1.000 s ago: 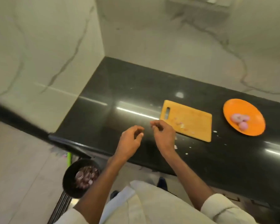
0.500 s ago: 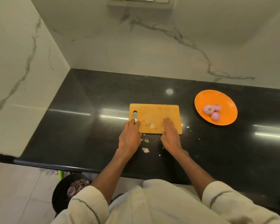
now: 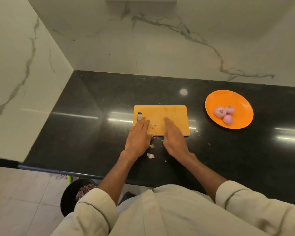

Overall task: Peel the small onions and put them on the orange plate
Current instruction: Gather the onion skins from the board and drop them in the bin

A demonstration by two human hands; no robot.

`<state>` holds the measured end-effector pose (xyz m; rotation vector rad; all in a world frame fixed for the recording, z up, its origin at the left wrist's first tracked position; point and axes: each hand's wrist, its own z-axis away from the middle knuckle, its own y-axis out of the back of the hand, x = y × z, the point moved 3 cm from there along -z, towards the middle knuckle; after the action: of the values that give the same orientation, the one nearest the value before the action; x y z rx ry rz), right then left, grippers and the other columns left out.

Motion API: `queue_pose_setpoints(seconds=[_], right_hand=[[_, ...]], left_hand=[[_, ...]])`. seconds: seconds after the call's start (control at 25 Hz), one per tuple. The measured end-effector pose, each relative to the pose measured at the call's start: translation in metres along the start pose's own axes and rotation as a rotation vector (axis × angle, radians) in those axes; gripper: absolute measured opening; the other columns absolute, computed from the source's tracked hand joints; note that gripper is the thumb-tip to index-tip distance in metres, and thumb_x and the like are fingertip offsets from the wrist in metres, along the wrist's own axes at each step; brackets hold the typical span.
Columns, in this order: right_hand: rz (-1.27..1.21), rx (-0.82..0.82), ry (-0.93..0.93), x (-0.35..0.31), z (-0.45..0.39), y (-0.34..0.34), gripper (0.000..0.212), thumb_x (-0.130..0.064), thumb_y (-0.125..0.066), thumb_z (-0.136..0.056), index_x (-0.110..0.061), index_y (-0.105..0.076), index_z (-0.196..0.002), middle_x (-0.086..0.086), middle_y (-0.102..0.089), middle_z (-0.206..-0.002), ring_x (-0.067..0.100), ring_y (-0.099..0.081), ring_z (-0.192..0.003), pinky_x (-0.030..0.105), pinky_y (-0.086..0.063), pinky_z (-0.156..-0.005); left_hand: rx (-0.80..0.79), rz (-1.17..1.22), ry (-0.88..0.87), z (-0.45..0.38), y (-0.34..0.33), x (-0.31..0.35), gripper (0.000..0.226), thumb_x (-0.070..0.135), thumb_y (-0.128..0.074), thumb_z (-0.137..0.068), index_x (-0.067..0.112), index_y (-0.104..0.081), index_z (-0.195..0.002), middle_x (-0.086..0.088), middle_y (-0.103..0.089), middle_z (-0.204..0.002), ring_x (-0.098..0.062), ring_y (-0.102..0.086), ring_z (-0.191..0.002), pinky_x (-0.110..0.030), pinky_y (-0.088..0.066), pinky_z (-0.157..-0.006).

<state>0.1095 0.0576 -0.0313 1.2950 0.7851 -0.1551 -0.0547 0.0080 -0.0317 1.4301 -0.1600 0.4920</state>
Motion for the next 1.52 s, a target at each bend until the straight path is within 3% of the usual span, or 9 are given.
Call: queue_pose_setpoints(seconds=[0.12,0.24,0.32,0.44,0.68,0.84,1.04,1.24,1.52], right_hand=[[0.137,-0.024,-0.044,0.009,-0.009,-0.004,0.062,-0.026,-0.042,-0.112,-0.009,-0.019,-0.166,0.013,-0.024,-0.173,0.029,-0.024,-0.160,0.049,-0.024,-0.129],[0.041,-0.151,0.162,-0.004,0.022,-0.020,0.061,-0.024,-0.044,-0.111,-0.014,-0.021,-0.166,0.011,-0.032,-0.170,0.025,-0.033,-0.156,0.047,-0.030,-0.128],[-0.057,-0.097,0.153,-0.001,0.036,-0.015,0.056,-0.020,-0.046,-0.110,-0.021,-0.030,-0.164,0.006,-0.043,-0.165,0.021,-0.043,-0.150,0.043,-0.038,-0.124],[-0.028,0.016,0.053,-0.004,-0.001,-0.003,0.054,-0.020,-0.046,-0.111,-0.017,-0.034,-0.163,0.007,-0.041,-0.166,0.023,-0.042,-0.150,0.041,-0.035,-0.123],[0.207,-0.254,0.185,-0.024,-0.013,-0.037,0.063,-0.043,-0.030,-0.114,-0.015,-0.015,-0.168,0.004,-0.012,-0.177,0.019,-0.011,-0.163,0.047,-0.014,-0.133],[0.077,-0.224,0.231,-0.005,0.024,-0.024,0.059,-0.041,-0.033,-0.115,-0.022,-0.018,-0.169,-0.001,-0.021,-0.175,0.012,-0.017,-0.161,0.039,-0.015,-0.133],[0.194,-0.078,-0.030,0.013,-0.016,-0.011,0.066,-0.050,-0.027,-0.113,-0.017,-0.013,-0.168,0.005,-0.011,-0.177,0.021,-0.011,-0.163,0.046,-0.013,-0.131],[0.199,-0.274,0.211,-0.016,0.026,-0.036,0.065,-0.045,-0.028,-0.114,-0.018,-0.009,-0.169,-0.001,-0.005,-0.178,0.013,-0.003,-0.163,0.047,-0.012,-0.133],[0.073,0.186,-0.279,0.071,0.028,0.035,0.061,-0.036,-0.039,-0.112,-0.015,-0.022,-0.167,0.007,-0.022,-0.175,0.023,-0.018,-0.162,0.048,-0.019,-0.131]], left_hand=[[-0.078,0.061,-0.124,0.004,-0.008,-0.003,0.074,0.032,-0.061,-0.108,0.017,-0.022,-0.169,-0.007,-0.017,-0.179,-0.026,-0.017,-0.165,-0.046,-0.021,-0.134],[-0.147,0.377,-0.171,0.019,-0.009,-0.013,0.063,0.017,-0.062,-0.105,0.030,-0.038,-0.162,0.003,-0.051,-0.161,-0.016,-0.051,-0.145,-0.045,-0.045,-0.121],[-0.043,0.493,-0.107,0.028,-0.003,-0.025,0.056,0.011,-0.060,-0.105,0.029,-0.047,-0.156,0.004,-0.059,-0.151,-0.012,-0.060,-0.132,-0.041,-0.052,-0.115],[0.042,0.482,-0.031,0.026,0.007,-0.034,0.057,0.013,-0.059,-0.107,0.026,-0.043,-0.160,0.003,-0.042,-0.167,-0.013,-0.043,-0.150,-0.038,-0.039,-0.125],[-0.115,0.172,-0.060,0.014,-0.007,-0.037,0.064,0.029,-0.045,-0.114,0.014,-0.019,-0.171,-0.004,-0.011,-0.180,-0.019,-0.011,-0.166,-0.042,-0.014,-0.136],[-0.115,0.115,-0.070,0.005,-0.007,-0.040,0.064,0.030,-0.042,-0.114,0.014,-0.017,-0.171,-0.004,-0.008,-0.180,-0.021,-0.010,-0.166,-0.043,-0.014,-0.136],[-0.082,0.096,-0.065,0.005,-0.006,-0.037,0.066,0.031,-0.045,-0.113,0.014,-0.018,-0.171,-0.005,-0.010,-0.180,-0.022,-0.011,-0.166,-0.041,-0.013,-0.134],[-0.061,0.090,-0.087,0.006,-0.015,-0.037,0.069,0.027,-0.052,-0.111,0.019,-0.020,-0.171,-0.006,-0.006,-0.180,-0.026,-0.006,-0.167,-0.048,-0.015,-0.135],[-0.057,-0.096,-0.094,0.001,-0.016,-0.026,0.067,0.024,-0.042,-0.112,0.028,-0.013,-0.172,0.000,-0.004,-0.181,-0.032,-0.006,-0.167,-0.054,-0.016,-0.132]])
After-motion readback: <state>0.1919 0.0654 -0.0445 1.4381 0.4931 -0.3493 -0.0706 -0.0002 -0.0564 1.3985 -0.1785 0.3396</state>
